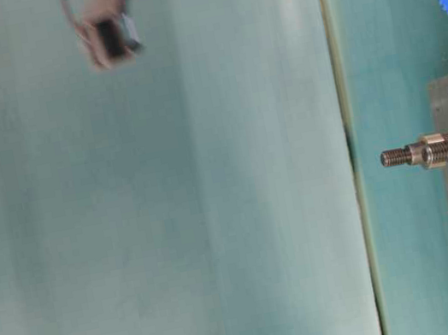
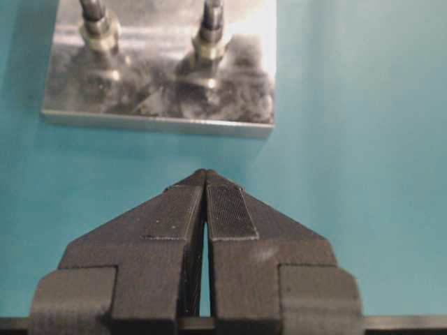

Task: Fit the large gear onto the shaft.
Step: 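Lower the right gripper and grasp the blue gear by its rim, then lift the blue gear and carry it over the upper shaft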

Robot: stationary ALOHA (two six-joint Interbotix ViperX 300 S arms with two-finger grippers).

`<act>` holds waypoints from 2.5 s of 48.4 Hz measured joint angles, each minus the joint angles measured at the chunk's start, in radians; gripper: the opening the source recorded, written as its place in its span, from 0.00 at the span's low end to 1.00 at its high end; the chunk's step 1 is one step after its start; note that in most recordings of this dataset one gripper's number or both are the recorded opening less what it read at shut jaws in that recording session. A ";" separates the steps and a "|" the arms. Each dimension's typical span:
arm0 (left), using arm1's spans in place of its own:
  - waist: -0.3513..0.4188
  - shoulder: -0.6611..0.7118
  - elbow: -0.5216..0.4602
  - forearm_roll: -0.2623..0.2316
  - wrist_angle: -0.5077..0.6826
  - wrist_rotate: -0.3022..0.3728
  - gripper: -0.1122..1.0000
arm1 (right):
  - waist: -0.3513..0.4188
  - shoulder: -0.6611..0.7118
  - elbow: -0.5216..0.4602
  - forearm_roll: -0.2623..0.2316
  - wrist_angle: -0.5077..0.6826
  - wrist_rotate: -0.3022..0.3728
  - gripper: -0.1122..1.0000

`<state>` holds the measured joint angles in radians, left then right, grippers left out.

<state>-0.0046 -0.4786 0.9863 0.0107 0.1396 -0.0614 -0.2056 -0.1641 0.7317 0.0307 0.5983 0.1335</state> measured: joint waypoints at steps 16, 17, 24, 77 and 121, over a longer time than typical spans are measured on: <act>0.000 0.000 0.000 0.000 0.002 0.000 0.10 | -0.002 0.189 -0.100 0.000 0.025 -0.002 0.93; 0.000 0.002 0.000 0.000 0.002 0.000 0.10 | -0.002 0.196 -0.104 0.002 0.026 -0.002 0.93; 0.000 0.000 -0.002 0.000 0.002 0.000 0.10 | -0.003 0.221 -0.121 0.002 0.029 -0.002 0.93; 0.000 0.006 0.000 0.000 0.002 -0.003 0.10 | 0.028 0.301 -0.143 0.006 0.064 -0.003 0.53; 0.000 0.018 0.000 0.000 -0.014 -0.005 0.10 | -0.018 0.356 -0.583 -0.002 0.448 -0.005 0.53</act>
<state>-0.0046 -0.4602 0.9863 0.0107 0.1258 -0.0660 -0.2240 0.1917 0.1488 0.0291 1.0462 0.1289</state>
